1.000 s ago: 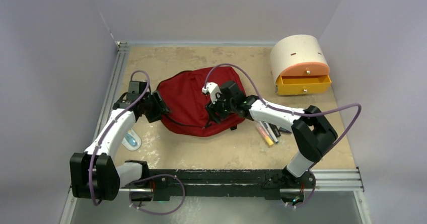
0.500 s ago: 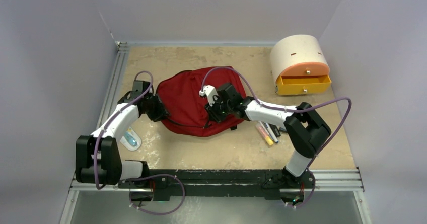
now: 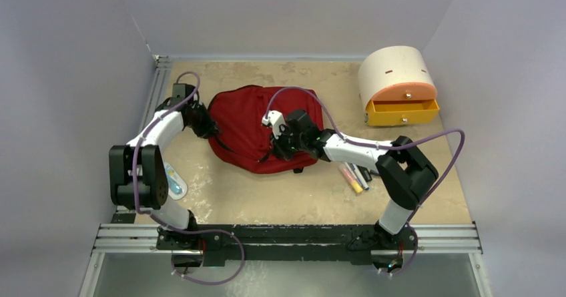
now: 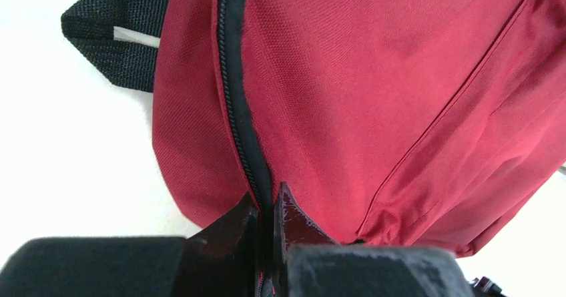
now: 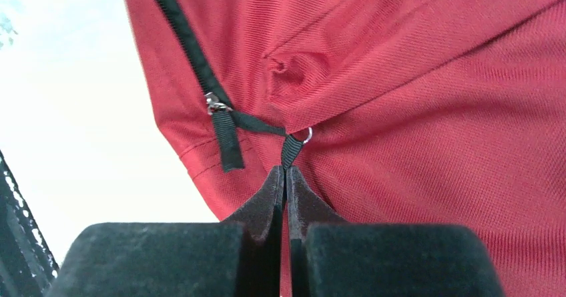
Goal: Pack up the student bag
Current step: Adjust the student bag at the center of the board.
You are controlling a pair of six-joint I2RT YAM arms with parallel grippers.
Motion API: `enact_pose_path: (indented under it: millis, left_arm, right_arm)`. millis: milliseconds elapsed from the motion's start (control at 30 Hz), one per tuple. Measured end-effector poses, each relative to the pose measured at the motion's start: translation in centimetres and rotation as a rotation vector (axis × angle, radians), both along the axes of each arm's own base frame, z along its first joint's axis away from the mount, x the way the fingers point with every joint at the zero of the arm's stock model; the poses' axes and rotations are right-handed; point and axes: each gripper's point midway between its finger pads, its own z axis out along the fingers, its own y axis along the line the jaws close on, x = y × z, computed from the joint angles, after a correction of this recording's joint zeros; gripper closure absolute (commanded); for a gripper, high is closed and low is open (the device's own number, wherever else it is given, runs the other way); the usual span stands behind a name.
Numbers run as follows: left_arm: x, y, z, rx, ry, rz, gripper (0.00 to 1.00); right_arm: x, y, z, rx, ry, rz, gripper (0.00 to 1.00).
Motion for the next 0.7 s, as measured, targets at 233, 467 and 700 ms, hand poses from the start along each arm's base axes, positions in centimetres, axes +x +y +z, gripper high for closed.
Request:
enact_pose_path:
  millis: [233,467,700]
  left_arm:
    - [4.2,-0.6,0.9,-0.028,-0.052,-0.068,0.69]
    - [5.7,-0.5,5.1,0.009,-0.200,-0.101,0.48]
    - [0.0,-2.1,10.3,-0.030,-0.355,-0.090,0.46]
  right_arm:
    - [-1.1,2.5,1.2,0.074,-0.002,0.014,1.00]
    - [-1.4,4.0,1.1,0.117,0.070,-0.034,1.00]
    - [1.1,4.7,1.7,0.138,0.123,-0.114,1.00]
